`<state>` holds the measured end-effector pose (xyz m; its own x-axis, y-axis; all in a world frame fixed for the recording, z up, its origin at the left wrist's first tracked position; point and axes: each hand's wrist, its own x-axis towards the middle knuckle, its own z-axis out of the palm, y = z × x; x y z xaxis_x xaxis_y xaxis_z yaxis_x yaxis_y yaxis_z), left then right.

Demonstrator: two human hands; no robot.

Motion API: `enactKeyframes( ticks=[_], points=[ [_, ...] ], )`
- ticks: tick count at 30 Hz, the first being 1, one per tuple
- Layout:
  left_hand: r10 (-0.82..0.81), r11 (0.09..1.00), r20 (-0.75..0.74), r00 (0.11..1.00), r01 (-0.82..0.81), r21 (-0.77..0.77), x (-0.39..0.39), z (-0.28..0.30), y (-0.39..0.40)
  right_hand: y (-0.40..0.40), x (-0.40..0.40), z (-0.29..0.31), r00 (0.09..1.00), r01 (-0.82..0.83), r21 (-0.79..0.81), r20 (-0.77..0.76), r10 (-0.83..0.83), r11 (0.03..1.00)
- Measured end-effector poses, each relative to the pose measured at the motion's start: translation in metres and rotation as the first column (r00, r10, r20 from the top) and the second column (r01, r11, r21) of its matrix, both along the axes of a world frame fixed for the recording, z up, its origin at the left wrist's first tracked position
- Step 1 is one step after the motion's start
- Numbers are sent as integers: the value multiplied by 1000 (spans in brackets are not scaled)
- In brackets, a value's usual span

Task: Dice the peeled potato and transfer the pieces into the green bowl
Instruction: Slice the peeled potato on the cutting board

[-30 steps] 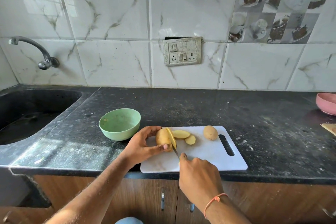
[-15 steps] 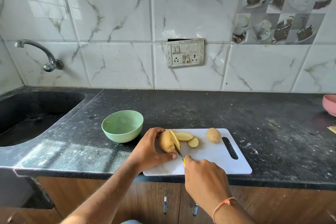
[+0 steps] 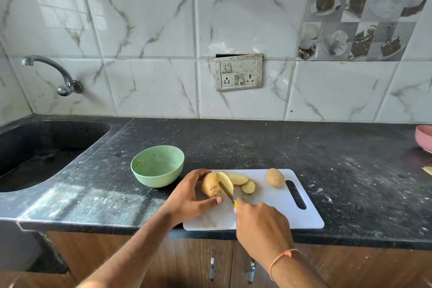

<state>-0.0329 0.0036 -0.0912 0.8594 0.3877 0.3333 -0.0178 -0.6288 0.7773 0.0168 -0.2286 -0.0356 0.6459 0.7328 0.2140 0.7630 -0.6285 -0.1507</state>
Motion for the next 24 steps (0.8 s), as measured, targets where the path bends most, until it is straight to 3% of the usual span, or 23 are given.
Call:
enactKeyframes(
  ticks=[13, 24],
  points=[
    [-38, 932, 70, 997, 61, -358, -3, 4, 6, -10, 4, -7, 998, 46, 0, -40, -45, 999],
    [-55, 946, 45, 997, 67, -319, 1, 0, 6, -17, -3, 3, 994, 77, 161, -83, -64, 984]
  ],
)
